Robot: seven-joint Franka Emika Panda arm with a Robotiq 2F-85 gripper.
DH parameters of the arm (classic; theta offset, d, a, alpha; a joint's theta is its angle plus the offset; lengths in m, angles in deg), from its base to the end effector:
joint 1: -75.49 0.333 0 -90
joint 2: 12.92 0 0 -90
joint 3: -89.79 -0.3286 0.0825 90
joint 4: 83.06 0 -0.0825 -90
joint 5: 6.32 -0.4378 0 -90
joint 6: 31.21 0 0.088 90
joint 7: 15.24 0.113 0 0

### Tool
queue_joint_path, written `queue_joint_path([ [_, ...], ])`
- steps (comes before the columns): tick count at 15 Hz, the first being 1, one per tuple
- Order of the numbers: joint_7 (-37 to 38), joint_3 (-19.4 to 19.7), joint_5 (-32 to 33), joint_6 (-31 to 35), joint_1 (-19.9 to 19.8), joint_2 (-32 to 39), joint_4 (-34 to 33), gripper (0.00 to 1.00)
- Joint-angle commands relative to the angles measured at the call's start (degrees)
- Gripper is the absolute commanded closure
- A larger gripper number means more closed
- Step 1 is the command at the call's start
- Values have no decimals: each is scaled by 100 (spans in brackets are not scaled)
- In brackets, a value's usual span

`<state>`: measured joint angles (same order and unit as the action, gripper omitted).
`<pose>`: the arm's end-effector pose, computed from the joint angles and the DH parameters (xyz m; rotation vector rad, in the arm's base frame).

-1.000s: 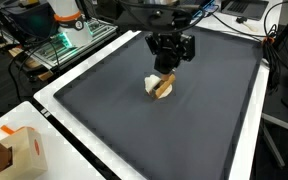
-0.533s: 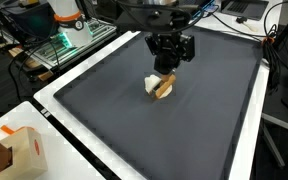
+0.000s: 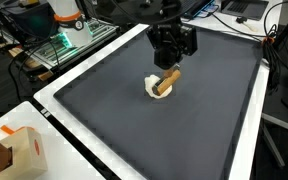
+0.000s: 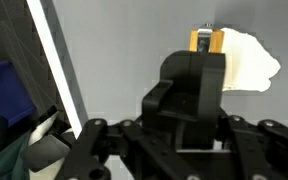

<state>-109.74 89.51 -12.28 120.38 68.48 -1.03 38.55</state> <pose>0.6367 -0.0777 0.3159 2.1848 1.9317 0.3676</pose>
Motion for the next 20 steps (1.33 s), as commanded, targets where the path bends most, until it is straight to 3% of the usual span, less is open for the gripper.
queue_joint_path([
  [1,23,-149,-604,-411,-139,-327,72,75],
  [6,76,-93,-1428,-1259,-114,-567,-20,75],
  [8,262,-11,-1471,-1498,-55,-661,-25,75],
  [9,125,-10,-1342,-1209,-3,-475,-43,50],
  [15,251,19,-1357,-1366,10,-562,-46,50],
  [16,237,15,-1619,-1443,-33,-552,-125,75],
  [20,509,43,-2604,-1781,-118,-414,-319,75],
])
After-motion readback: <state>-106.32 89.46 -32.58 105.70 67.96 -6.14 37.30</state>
